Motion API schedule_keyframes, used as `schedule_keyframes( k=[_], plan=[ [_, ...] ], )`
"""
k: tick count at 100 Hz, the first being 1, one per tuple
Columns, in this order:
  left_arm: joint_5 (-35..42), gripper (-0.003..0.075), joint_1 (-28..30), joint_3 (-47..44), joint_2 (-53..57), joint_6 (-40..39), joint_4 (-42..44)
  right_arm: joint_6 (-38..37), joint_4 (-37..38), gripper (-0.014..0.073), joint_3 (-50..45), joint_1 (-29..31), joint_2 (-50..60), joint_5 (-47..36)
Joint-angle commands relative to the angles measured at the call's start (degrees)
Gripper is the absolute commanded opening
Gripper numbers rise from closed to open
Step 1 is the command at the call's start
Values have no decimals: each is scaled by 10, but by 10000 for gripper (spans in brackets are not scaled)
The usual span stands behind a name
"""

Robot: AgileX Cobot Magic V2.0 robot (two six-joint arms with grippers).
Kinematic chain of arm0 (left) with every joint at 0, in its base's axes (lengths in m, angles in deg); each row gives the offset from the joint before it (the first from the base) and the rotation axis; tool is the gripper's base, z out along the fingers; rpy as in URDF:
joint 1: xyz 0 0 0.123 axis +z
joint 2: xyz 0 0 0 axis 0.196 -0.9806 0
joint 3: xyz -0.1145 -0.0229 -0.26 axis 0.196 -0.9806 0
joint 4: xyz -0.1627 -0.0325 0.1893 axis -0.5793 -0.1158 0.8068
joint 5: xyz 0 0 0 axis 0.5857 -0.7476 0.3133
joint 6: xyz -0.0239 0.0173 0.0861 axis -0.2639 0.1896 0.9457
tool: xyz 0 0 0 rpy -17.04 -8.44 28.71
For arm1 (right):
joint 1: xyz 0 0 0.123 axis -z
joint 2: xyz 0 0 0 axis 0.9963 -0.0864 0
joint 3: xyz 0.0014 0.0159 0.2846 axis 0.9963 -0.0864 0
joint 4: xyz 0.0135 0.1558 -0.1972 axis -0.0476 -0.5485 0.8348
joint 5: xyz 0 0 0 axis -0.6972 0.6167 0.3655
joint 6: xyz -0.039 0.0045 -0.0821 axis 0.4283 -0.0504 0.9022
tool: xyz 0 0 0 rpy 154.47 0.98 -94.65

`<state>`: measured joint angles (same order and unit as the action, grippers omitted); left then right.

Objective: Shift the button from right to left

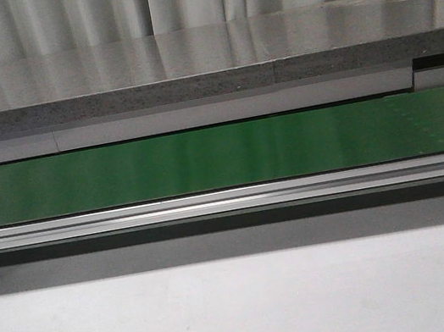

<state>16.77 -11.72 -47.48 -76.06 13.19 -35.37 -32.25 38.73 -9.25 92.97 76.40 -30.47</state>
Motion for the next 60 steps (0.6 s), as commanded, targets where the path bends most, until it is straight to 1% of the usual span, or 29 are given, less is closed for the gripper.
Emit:
schedule_keyframes(
  k=[1,3,7,60],
  plan=[
    [78,-20,2,-26,22,-7,-8,-1,4,-66,16,0,-3,-47],
    [78,-20,3,-28,31,-7,-10,-1,4,-66,16,0,-3,-47],
    [42,-20,3,-27,48,-7,-10,-1,4,-66,16,0,-3,-46],
    [50,-20,3,-27,45,-7,-10,-1,4,-66,16,0,-4,-44]
  ],
)
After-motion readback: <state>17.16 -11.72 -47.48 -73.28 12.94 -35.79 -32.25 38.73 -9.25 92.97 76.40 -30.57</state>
